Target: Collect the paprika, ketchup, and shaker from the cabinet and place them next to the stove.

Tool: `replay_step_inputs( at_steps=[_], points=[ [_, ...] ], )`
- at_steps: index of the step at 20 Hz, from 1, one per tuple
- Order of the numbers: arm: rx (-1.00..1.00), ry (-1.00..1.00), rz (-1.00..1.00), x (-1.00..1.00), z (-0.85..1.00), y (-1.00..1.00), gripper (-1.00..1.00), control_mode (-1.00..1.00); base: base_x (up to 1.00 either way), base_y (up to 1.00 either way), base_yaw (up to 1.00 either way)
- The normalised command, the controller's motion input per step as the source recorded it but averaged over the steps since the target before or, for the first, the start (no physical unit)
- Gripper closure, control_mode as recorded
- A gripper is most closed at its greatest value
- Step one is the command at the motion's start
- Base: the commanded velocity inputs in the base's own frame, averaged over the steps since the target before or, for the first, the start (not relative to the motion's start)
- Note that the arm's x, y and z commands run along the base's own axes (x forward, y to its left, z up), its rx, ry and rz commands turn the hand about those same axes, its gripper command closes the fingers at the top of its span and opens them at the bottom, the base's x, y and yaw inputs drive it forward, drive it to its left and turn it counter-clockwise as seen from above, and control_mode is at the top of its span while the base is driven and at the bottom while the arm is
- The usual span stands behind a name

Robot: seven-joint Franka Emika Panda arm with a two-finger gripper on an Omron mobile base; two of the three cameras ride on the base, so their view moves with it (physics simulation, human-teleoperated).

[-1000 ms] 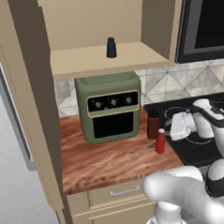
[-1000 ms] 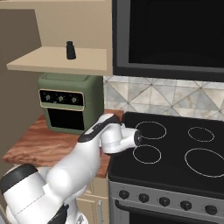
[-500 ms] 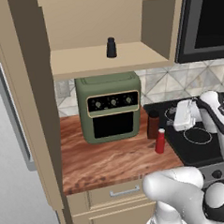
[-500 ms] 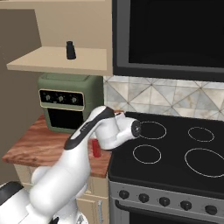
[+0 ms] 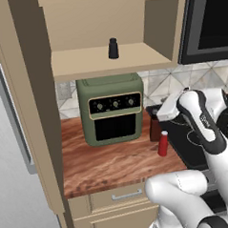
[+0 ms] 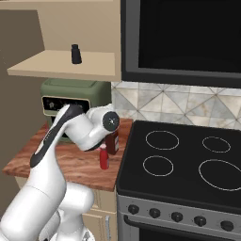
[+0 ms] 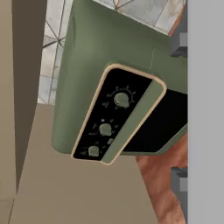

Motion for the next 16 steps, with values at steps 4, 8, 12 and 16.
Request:
replay_step_inputs(
  at_steps=[4,8,12,16],
  points=[
    [0.0,0.0,-0.25,0.0,0.59,0.73,-1.0,-1.0,0.0,0.0,0.0],
    [0.0,0.0,-0.27,0.0,0.6,0.71,-1.0,-1.0,0.0,0.0,0.0],
    [-0.02,0.0,-0.25,0.0,0.68,0.59,-1.0,-1.0,0.0,0.0,0.0],
    [-0.03,0.0,-0.23,0.12,0.75,0.4,-1.0,-1.0,0.0,0.0,0.0]
  ],
)
